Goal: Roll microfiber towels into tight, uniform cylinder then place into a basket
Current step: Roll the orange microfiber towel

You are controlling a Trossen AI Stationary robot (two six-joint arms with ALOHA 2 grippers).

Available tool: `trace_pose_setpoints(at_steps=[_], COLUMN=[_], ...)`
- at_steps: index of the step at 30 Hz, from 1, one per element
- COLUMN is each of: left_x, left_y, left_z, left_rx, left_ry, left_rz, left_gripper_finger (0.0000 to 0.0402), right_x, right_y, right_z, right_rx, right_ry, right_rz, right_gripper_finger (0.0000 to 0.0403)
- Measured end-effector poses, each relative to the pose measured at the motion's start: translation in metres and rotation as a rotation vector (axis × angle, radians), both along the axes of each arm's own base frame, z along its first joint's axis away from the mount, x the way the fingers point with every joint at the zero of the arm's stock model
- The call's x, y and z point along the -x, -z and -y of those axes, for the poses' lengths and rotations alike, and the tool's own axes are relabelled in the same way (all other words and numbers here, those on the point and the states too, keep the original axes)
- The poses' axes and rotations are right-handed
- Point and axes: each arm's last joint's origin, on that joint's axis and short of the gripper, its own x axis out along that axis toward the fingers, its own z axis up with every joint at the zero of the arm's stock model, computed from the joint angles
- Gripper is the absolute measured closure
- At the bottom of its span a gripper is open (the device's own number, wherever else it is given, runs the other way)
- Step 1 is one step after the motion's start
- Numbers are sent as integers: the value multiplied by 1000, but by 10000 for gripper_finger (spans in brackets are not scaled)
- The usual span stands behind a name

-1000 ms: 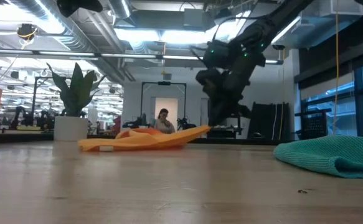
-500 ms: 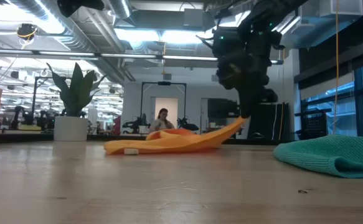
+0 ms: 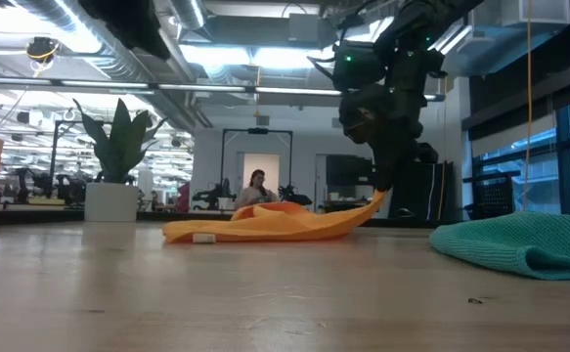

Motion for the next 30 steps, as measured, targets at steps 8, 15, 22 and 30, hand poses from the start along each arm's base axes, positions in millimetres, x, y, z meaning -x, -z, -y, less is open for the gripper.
trace_pose_setpoints(at_steps=[8,15,22,30], left_x=[-18,-26,-30,-33], left_y=[22,33,38,38], left_z=[8,11,9,1], left_rx=[51,60,67,54], left_ry=[69,74,33,31], left_rz=[-118,-168,-178,-175], left_gripper_finger=[401,401,374,318], right_x=[0,-1,-2,-4], right_y=[0,0,-1,-1], right_z=[0,0,1,1], right_rx=[2,4,7,9], right_ry=[-4,-8,-5,2], right_rz=[6,10,24,41], right_gripper_finger=[402,402,402,402])
